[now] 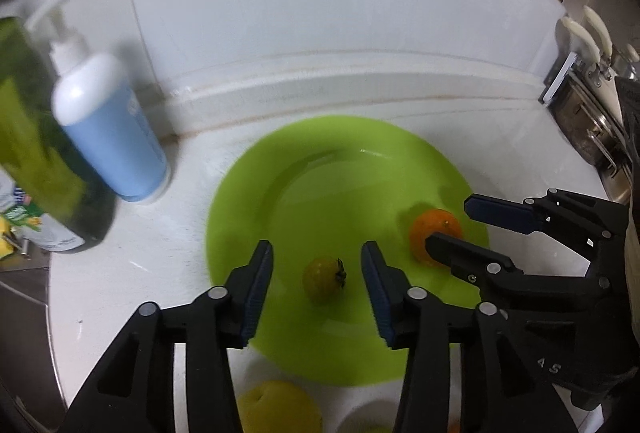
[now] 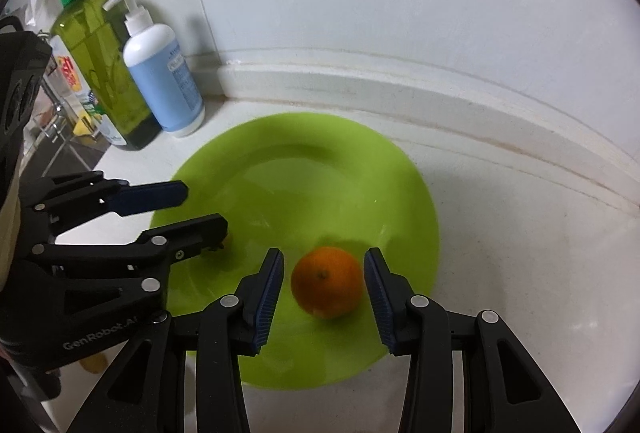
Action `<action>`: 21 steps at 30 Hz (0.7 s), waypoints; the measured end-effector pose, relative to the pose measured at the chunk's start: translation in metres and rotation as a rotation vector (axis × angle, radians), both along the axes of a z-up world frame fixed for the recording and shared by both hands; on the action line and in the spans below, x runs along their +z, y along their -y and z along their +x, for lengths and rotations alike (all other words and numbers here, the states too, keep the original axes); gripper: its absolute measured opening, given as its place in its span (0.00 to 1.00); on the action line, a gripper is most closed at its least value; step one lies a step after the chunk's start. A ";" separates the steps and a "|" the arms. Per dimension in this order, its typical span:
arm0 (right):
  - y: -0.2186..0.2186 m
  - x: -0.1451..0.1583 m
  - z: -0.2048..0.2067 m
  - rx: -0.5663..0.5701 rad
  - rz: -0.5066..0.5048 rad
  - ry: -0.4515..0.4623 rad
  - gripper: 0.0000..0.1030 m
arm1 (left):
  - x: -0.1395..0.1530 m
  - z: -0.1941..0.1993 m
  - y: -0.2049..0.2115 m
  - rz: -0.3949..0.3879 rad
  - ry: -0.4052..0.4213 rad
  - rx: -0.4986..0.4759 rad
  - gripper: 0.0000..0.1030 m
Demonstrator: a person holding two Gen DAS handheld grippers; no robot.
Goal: Organize fruits
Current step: 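Open both tools to drop the tomato and mandarin onto the plate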
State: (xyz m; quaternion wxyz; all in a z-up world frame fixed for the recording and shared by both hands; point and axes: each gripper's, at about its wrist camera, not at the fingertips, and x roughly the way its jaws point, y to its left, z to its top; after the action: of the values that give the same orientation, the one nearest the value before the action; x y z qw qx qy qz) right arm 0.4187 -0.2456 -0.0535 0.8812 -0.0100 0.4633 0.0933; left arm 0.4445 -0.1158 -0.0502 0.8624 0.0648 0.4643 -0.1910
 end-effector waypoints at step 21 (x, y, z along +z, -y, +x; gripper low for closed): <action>-0.013 0.084 -0.120 -0.080 0.011 0.265 0.56 | 0.088 -0.125 -0.059 -0.051 0.272 0.042 0.73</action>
State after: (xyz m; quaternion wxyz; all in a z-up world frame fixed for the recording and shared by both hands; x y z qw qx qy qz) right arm 0.2989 -0.2326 0.0306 0.9378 0.0010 0.3423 0.0584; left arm 0.3192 -0.0569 0.0383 0.9226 0.0586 0.3391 -0.1742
